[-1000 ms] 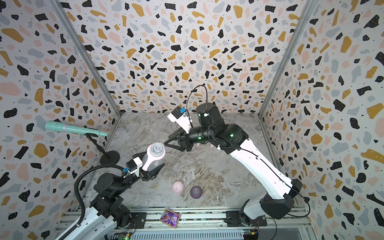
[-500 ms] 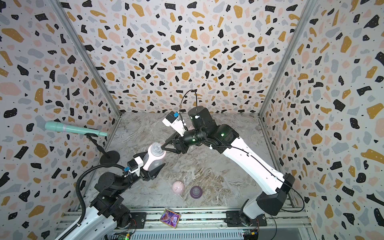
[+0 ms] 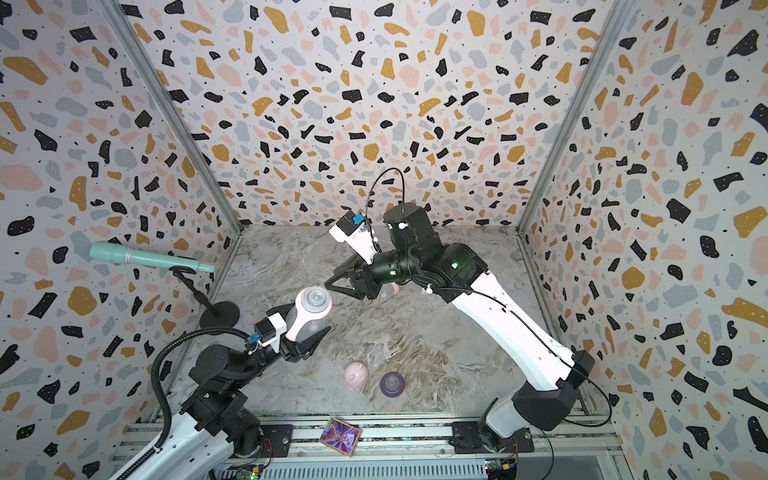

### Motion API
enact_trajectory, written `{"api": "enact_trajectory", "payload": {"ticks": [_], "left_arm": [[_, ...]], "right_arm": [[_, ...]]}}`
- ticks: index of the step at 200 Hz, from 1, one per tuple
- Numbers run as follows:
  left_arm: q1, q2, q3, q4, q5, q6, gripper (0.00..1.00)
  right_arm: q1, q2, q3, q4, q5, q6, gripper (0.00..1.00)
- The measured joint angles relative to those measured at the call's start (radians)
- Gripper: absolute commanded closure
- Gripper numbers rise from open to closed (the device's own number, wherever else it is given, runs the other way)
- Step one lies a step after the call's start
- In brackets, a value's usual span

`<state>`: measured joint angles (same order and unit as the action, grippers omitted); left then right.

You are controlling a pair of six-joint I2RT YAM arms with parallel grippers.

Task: Assemble the baby bottles
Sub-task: Place the straw into the baby bottle, then pick up the nipple from the center of the board.

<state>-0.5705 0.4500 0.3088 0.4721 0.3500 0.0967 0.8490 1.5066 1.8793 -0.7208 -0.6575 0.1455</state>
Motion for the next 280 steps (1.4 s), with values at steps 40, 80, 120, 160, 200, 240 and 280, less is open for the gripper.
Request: {"api": "enact_trajectory", "payload": {"ticks": [40,80,120,160,200,240,280], "left_arm": [[0.000,-0.002,0.000,0.000,-0.011,-0.001,0.70],[0.000,-0.015,0.010,-0.069,-0.083,-0.003,0.71],[0.000,-0.025,0.036,-0.145,-0.167,-0.003,0.72],[0.000,-0.037,0.036,-0.167,-0.203,-0.010,0.72],[0.000,-0.041,0.035,-0.164,-0.215,-0.022,0.72],[0.000,-0.050,0.035,-0.161,-0.224,-0.034,0.71],[0.000,-0.063,0.034,-0.158,-0.230,-0.038,0.71]], "right_arm": [[0.000,0.003,0.005,-0.031,0.068,-0.024,0.46],[-0.001,-0.085,-0.224,-0.102,0.366,-0.003,0.26],[0.000,-0.210,-0.610,-0.124,0.500,0.095,0.13],[0.124,-0.272,-0.908,-0.060,0.563,0.206,0.07],[0.218,-0.270,-1.114,0.087,0.576,0.289,0.07],[0.245,-0.203,-1.144,0.199,0.592,0.321,0.06],[0.271,-0.103,-1.143,0.225,0.610,0.317,0.06]]}}
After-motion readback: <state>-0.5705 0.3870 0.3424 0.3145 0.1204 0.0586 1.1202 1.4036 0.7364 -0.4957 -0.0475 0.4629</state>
